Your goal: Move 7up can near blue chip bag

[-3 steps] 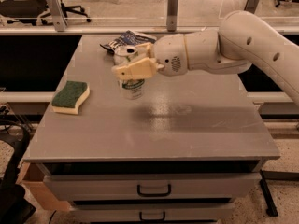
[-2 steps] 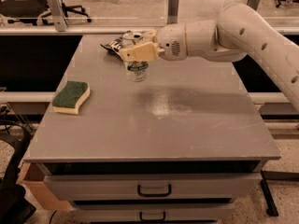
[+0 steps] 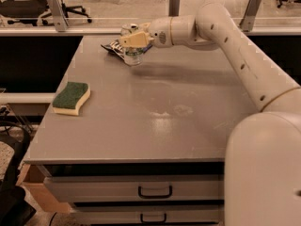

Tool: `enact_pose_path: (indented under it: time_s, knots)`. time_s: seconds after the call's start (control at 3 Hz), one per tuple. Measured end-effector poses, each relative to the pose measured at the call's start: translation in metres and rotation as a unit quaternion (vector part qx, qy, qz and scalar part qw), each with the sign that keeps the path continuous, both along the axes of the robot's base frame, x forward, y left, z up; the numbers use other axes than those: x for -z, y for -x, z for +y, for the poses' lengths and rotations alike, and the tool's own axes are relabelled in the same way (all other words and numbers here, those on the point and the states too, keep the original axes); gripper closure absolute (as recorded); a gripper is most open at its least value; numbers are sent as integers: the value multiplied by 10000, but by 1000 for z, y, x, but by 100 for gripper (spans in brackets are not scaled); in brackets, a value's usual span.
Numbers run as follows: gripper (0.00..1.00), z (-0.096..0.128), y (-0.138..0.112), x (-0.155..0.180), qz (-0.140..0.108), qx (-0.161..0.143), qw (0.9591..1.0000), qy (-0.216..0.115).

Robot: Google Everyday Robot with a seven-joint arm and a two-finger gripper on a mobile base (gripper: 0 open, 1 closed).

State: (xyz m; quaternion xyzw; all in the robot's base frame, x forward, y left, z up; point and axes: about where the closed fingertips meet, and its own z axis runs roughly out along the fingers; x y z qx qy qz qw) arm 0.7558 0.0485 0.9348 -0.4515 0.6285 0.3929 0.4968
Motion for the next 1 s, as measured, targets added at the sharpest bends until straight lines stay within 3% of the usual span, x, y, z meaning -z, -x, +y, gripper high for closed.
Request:
enact_pose_path:
  time_s: [0.33,1.0]
  knots:
    - [100,-19,-34,-5,-373,436,9983,63]
    - [100,-72,-48,30,-435,1184,9919,155]
